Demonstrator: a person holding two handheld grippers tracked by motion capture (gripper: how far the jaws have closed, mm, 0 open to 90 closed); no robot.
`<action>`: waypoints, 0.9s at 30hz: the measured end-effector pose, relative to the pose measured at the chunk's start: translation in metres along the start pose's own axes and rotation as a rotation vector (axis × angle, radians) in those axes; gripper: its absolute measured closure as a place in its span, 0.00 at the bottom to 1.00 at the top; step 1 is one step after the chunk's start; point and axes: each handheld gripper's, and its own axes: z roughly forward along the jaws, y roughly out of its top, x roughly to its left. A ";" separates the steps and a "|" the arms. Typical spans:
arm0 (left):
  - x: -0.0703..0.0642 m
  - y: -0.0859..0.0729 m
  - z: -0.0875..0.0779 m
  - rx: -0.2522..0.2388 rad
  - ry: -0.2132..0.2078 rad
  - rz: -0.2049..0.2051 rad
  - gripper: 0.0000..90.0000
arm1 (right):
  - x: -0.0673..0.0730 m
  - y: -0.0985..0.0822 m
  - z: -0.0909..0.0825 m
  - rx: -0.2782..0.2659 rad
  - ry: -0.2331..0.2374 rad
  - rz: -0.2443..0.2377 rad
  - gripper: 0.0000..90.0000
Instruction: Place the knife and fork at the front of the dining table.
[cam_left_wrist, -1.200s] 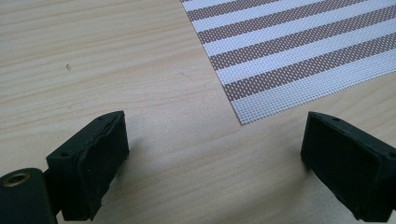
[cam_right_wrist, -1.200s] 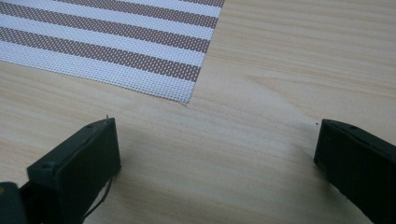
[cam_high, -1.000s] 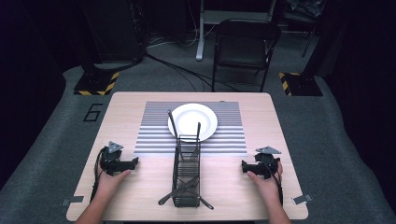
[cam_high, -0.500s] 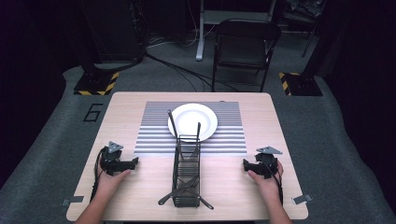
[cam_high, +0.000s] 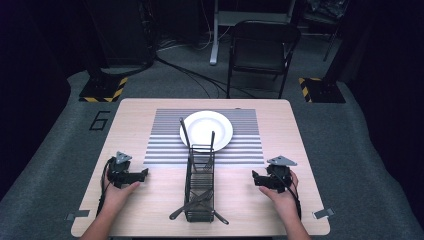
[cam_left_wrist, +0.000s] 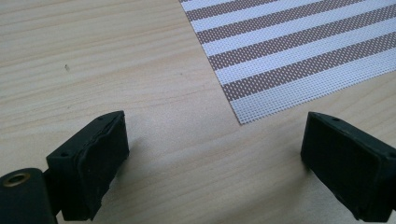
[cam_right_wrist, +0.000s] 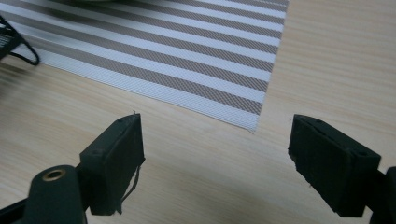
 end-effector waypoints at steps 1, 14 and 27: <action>0.000 0.000 0.000 0.000 0.000 0.000 0.08 | 0.005 0.003 -0.002 -0.009 0.011 -0.017 0.20; 0.000 0.000 0.000 0.000 -0.004 0.006 0.08 | 0.020 0.012 -0.007 0.009 0.102 -0.052 0.21; 0.000 0.000 -0.001 0.007 -0.014 0.019 0.08 | 0.040 0.036 -0.020 -0.010 0.146 -0.117 0.34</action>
